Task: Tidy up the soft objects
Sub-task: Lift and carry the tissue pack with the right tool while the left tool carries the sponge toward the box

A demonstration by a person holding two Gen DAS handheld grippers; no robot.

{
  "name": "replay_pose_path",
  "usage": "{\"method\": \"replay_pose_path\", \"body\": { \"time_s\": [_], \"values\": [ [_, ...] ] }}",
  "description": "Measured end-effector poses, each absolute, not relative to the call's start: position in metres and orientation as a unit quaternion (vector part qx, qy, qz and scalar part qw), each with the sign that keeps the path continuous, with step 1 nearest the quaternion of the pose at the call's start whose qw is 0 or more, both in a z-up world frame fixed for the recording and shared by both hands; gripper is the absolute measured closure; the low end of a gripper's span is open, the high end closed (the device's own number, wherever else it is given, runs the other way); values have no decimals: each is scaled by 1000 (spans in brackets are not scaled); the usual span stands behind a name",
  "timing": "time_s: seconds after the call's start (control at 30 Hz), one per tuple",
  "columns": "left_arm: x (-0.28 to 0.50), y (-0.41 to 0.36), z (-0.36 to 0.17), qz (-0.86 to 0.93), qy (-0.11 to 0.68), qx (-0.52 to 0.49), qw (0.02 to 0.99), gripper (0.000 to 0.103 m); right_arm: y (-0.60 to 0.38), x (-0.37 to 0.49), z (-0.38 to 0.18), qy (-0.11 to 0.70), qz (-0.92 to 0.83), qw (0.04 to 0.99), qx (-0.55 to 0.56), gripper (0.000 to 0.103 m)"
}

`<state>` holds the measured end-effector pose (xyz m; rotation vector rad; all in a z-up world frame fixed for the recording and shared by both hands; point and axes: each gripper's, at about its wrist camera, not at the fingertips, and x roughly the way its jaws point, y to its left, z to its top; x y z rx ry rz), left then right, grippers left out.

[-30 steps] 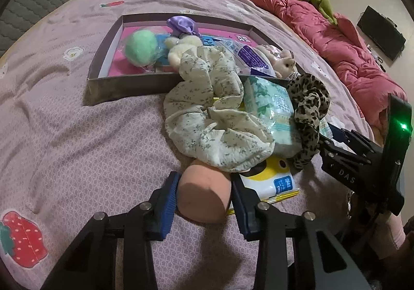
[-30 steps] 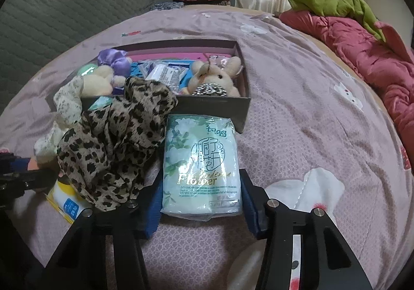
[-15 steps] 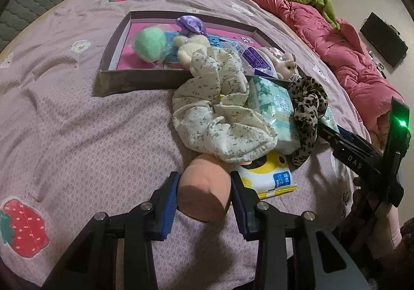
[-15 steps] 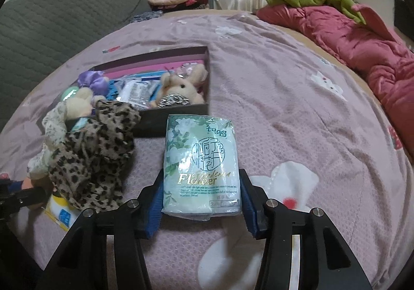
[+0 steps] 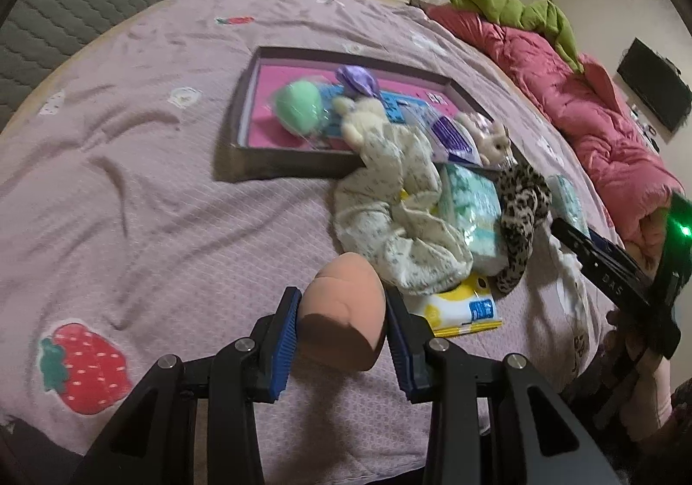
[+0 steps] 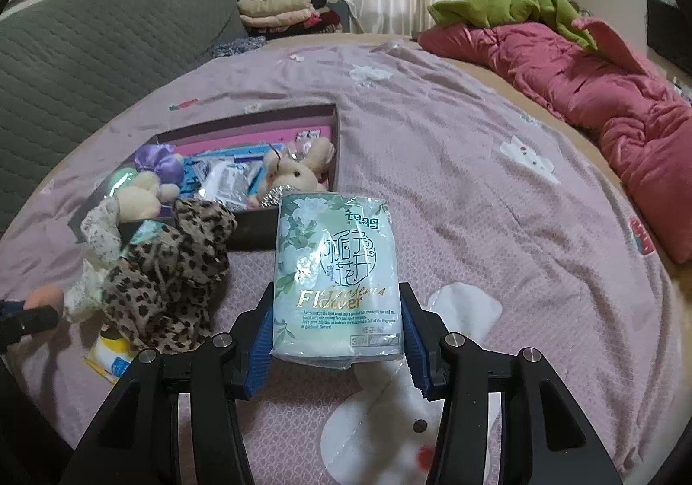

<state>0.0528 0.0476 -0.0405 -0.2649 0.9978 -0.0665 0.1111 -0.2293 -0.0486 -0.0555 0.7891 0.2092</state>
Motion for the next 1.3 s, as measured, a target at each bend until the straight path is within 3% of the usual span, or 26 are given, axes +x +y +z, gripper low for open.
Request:
{"method": "replay_pose_path", "body": {
  "time_s": [0.83,1.3],
  "values": [
    [64,50,21,1,406,-118,906,64,-197,97,29,283,147,948,3,50],
    [87,45,41,10,388,-114,915,64,-181,105,45,246,151,957,-22,50]
  ]
}}
